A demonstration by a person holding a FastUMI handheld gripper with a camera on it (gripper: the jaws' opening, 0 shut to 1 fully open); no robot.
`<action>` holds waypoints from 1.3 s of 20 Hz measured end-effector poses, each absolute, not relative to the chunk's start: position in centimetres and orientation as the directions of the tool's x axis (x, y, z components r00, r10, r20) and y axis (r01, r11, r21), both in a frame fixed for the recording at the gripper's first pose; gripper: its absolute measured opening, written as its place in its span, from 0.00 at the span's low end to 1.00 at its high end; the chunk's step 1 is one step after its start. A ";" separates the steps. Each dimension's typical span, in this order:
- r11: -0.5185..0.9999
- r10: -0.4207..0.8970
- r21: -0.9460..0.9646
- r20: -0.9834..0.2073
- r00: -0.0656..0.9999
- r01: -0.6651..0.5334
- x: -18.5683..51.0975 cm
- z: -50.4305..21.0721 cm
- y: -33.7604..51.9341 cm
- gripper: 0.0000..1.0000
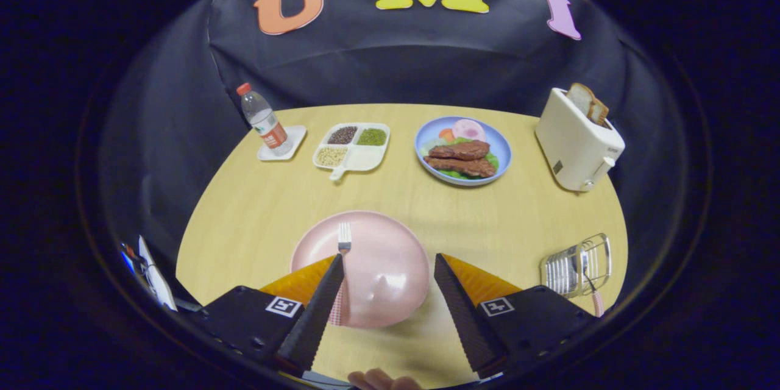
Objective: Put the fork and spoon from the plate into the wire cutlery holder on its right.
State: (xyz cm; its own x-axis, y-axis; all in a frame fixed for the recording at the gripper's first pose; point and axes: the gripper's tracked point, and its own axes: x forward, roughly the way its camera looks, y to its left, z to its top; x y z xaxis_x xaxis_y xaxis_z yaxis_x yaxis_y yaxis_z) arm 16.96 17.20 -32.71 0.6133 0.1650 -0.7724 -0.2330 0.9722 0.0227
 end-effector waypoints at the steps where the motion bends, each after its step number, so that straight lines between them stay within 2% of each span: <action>1: 0.971 0.175 0.028 -0.759 0.627 -0.238 17.0 -33.1 18.0 0.90; 8: 0.974 0.166 -0.011 -0.654 0.738 -0.228 16.9 -35.7 20.9 0.90; 12: 0.974 0.141 -0.029 -0.699 0.701 -0.224 15.6 -40.0 22.5 0.91; 16: 0.973 0.105 -0.064 -0.732 0.674 -0.221 14.8 -43.0 23.2 0.86; 21: 0.976 0.072 -0.077 -0.764 0.641 -0.202 15.2 -44.9 23.4 0.73; 24: 0.978 0.049 -0.091 -0.772 0.634 -0.187 15.3 -45.5 23.5 0.62; 26: 0.976 0.046 -0.101 -0.772 0.635 -0.193 15.2 -45.5 23.8 0.60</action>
State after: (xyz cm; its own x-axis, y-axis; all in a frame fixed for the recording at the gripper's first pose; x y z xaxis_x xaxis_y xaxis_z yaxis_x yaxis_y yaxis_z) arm 15.23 23.76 -45.51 0.6345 0.0460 -0.7715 -0.1934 0.9759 -0.1009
